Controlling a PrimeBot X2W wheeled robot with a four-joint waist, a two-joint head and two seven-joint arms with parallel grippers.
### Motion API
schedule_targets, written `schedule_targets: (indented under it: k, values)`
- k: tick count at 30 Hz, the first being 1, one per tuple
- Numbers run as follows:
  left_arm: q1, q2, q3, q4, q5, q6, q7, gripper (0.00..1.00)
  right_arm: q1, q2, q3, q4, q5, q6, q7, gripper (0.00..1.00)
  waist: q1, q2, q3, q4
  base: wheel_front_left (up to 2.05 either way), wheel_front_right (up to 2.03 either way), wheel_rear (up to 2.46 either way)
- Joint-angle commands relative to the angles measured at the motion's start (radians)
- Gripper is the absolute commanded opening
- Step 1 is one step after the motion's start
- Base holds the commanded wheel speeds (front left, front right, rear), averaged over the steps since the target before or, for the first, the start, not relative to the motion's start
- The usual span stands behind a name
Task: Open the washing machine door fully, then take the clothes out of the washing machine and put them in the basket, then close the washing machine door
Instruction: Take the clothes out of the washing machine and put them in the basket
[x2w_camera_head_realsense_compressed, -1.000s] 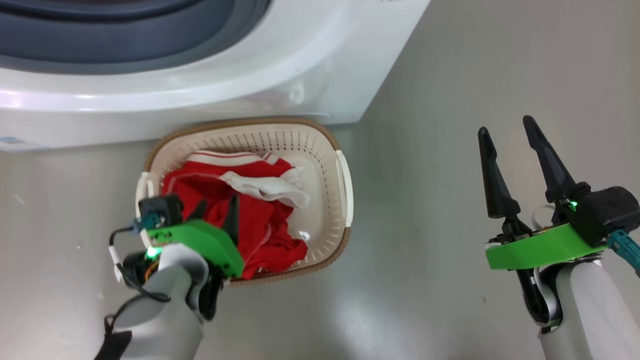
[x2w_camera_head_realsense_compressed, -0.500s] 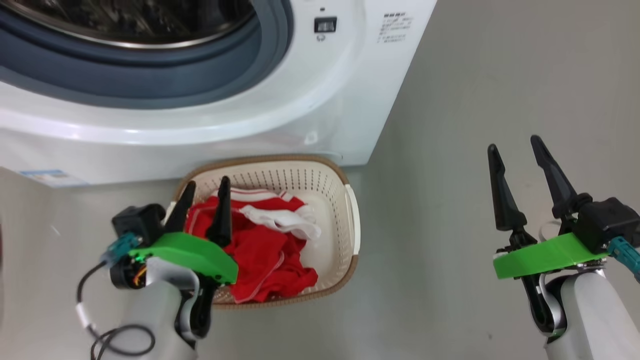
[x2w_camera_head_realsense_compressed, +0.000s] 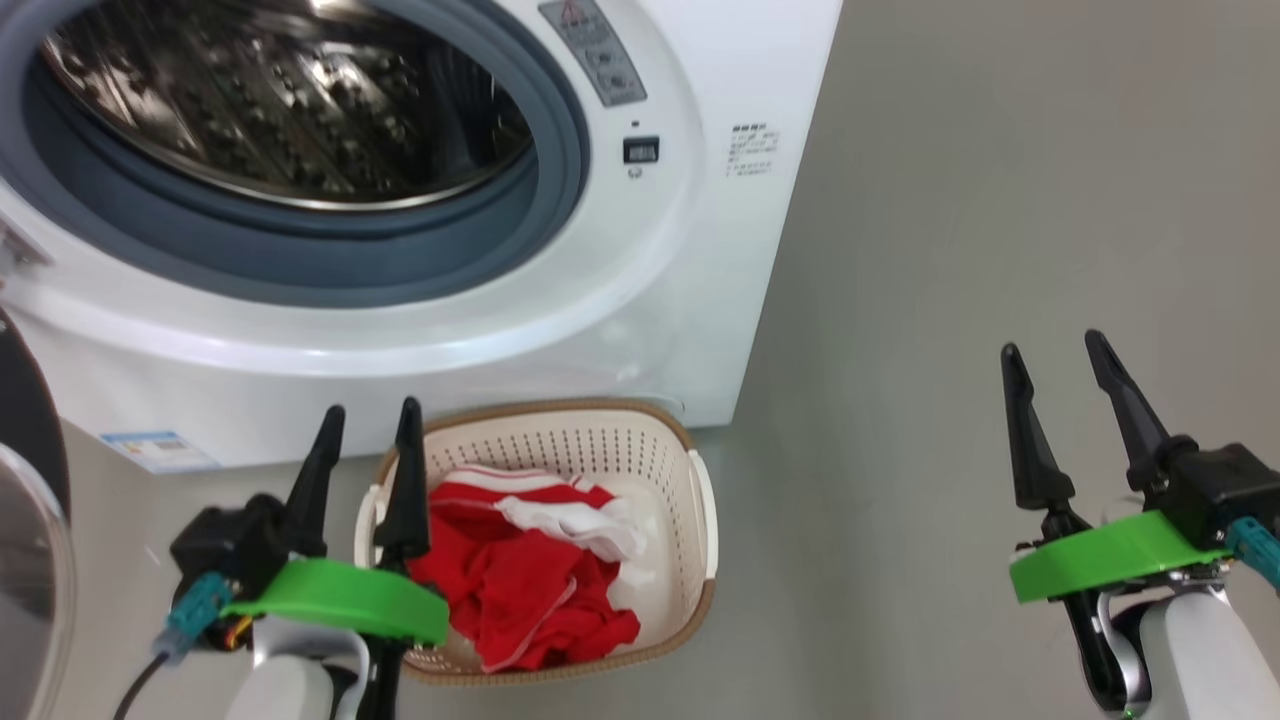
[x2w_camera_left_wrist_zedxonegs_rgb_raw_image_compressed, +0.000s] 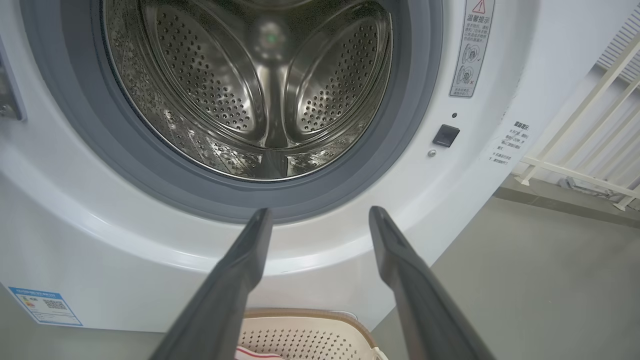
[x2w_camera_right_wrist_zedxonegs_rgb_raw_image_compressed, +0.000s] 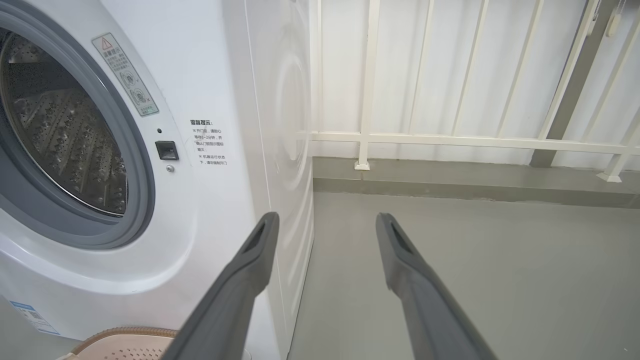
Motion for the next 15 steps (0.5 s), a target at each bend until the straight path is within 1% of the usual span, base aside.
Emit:
schedule_targets:
  k: [1, 6, 11, 15]
  values:
    - [0.011, 0.011, 0.036, -0.033, 0.012, -0.004, -0.012, 1.0, 0.007, -0.004, 0.017, -0.027, -0.016, 0.003, -0.006, 1.0, 0.0, 0.0, -0.035, 0.001, 0.0, 0.0, 0.0]
    - [0.069, 0.008, 0.054, -0.093, 0.047, -0.003, -0.012, 1.0, 0.041, -0.004, -0.003, -0.072, -0.035, 0.003, -0.006, 1.0, 0.0, 0.0, -0.065, 0.002, 0.0, 0.0, 0.0]
    - [0.138, 0.01, 0.087, -0.146, 0.082, 0.007, -0.012, 1.0, 0.083, -0.004, -0.019, -0.107, -0.045, 0.003, -0.006, 1.0, 0.0, 0.0, -0.098, -0.004, 0.0, 0.0, 0.0]
    - [0.19, 0.01, 0.114, -0.172, 0.086, 0.005, -0.012, 1.0, 0.112, -0.004, -0.026, -0.115, -0.052, 0.003, -0.006, 1.0, 0.0, 0.0, -0.129, -0.009, 0.0, 0.0, 0.0]
